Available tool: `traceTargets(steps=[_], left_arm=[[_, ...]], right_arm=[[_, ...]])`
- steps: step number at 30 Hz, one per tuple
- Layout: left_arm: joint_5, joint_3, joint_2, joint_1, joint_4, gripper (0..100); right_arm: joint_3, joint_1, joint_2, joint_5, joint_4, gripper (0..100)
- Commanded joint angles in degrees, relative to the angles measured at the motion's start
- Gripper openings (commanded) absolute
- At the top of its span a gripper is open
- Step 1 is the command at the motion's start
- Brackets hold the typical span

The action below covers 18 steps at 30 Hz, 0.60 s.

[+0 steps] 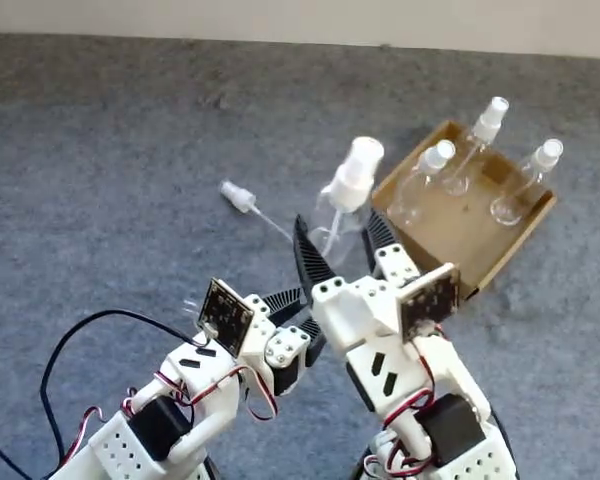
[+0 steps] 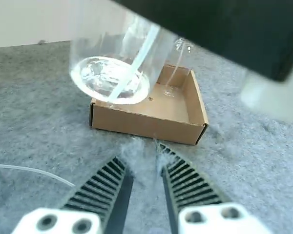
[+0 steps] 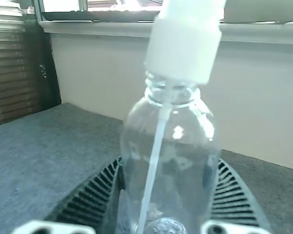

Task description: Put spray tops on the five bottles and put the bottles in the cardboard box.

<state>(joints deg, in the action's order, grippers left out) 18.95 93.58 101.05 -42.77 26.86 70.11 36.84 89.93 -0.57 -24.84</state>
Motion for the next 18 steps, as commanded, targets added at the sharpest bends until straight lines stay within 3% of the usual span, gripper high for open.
traceTargets(steps=[1, 5, 12, 18], left_arm=[[1.5, -1.1, 0.9, -0.8, -1.8, 1], [1.6, -0.6, 0.9, -0.5, -5.9, 1], [1.5, -0.5, 0.9, -0.1, -5.9, 1], [1.5, 0.7, 0.9, 5.7, -6.2, 1]], right_arm=[[-4.2, 5.4, -2.0, 0.5, 0.0, 18.0], [-4.2, 8.1, -3.8, 0.5, 0.0, 18.0], [-4.3, 8.0, -4.4, 0.5, -0.4, 18.0], [-4.8, 8.3, -4.3, 0.4, -5.1, 18.0]])
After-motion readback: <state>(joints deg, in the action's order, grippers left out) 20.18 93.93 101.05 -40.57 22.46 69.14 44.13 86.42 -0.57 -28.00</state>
